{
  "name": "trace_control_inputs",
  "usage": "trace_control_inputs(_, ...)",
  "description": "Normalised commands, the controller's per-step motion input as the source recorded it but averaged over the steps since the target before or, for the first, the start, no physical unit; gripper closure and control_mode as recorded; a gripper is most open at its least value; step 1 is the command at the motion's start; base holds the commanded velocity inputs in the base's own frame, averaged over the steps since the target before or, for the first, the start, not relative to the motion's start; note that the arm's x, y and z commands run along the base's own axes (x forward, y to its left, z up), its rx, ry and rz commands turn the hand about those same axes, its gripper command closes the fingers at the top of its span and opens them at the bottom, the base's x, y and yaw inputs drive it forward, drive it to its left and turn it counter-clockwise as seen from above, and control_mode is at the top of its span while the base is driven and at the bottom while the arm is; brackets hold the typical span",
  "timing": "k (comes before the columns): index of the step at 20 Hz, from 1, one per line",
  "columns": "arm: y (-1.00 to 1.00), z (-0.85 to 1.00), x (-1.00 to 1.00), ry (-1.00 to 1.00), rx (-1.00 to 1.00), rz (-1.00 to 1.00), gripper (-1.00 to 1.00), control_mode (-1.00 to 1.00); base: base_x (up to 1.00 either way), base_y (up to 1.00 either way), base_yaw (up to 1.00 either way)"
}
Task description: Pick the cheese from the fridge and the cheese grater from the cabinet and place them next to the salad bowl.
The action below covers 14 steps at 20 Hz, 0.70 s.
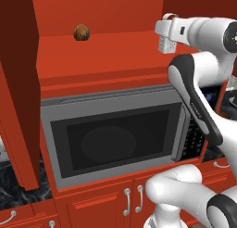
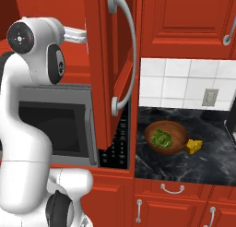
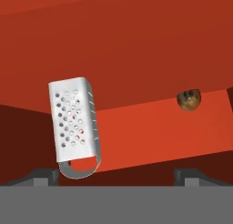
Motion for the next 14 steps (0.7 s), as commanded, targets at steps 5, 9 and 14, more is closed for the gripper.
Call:
trace_control_inputs(5,0.00,0.00,0.16,0.00,0.00,0.00,-1.00,-1.00,0.00,0.00,0.00)
trace_control_inputs(9,0.00,-0.01,-0.10,0.02,0.00,0.00,-1.00,-1.00,0.00,0.00,0.00)
trace_control_inputs(14,0.00,-0.02,-0.25,0.01,0.00,0.00,-1.00,-1.00,0.00,0.00,0.00)
